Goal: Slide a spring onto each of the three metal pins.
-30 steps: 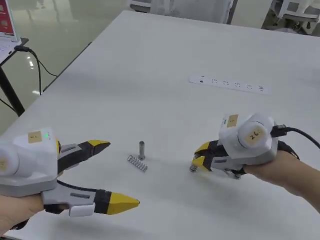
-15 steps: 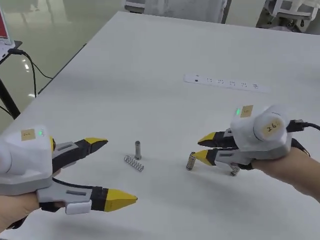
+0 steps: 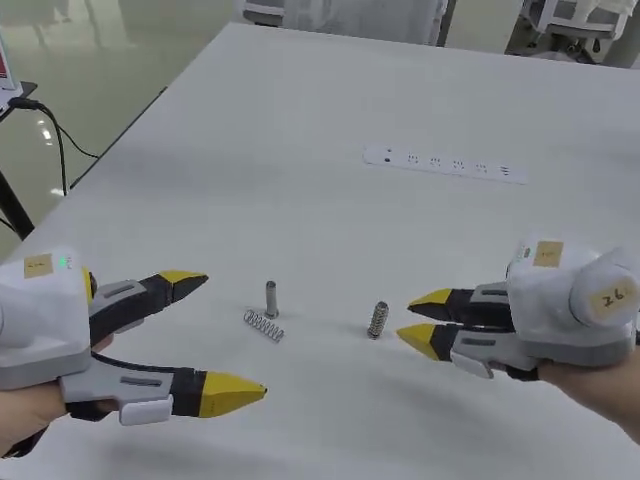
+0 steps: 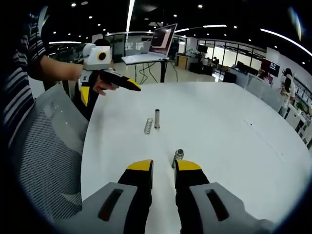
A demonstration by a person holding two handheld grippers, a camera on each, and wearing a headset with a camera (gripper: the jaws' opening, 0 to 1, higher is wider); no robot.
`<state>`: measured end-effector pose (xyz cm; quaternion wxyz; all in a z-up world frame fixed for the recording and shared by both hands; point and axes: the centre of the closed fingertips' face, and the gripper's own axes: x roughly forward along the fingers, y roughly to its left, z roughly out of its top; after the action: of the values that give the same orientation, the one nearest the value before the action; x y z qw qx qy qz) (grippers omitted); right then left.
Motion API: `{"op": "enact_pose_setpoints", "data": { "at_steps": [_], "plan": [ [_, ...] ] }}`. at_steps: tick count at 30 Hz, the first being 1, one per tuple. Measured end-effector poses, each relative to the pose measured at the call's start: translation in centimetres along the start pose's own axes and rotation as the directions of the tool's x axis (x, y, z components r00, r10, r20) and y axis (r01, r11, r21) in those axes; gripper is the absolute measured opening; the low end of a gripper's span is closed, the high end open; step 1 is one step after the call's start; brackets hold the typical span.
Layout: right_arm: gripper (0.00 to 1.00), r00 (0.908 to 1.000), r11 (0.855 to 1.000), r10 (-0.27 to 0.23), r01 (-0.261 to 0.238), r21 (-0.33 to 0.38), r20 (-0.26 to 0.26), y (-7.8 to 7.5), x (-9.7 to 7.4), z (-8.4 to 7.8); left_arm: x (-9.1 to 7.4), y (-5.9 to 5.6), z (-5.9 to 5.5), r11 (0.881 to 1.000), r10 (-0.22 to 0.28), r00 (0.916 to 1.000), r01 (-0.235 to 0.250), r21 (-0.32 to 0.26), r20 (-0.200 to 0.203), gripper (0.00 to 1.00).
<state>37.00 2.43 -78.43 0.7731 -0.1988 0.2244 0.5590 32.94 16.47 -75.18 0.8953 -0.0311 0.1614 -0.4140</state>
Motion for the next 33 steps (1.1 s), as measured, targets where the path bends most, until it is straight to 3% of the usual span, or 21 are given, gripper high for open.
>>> {"op": "enact_pose_setpoints", "data": {
  "at_steps": [7, 12, 19, 33],
  "plan": [
    [0.14, 0.9987, 0.998, 0.04, -0.038, 0.056, -0.033, 2.5, 0.8, -3.2, -0.3, 0.2, -0.3, 1.0, 0.005, 1.0, -0.005, -0.007, -0.003, 0.92],
    [0.14, 0.998, 0.996, 0.042, -0.038, 0.083, -0.048, 2.9, 1.2, -4.2, -0.4, 0.3, -0.4, 1.0, 0.007, 1.0, -0.007, -0.01, -0.003, 0.92],
    [0.14, 0.9975, 0.996, 0.05, -0.046, 0.079, -0.049, 3.3, 1.6, -3.9, -0.5, 0.3, -0.3, 1.0, 0.012, 0.9999, -0.012, -0.007, -0.005, 0.91],
    [0.13, 0.9961, 0.997, 0.082, -0.082, 0.006, -0.032, 4.9, 4.1, -0.6, -0.7, 0.2, -0.2, 1.0, 0.011, 0.9999, -0.011, -0.002, -0.012, 0.91]
  ]
}}
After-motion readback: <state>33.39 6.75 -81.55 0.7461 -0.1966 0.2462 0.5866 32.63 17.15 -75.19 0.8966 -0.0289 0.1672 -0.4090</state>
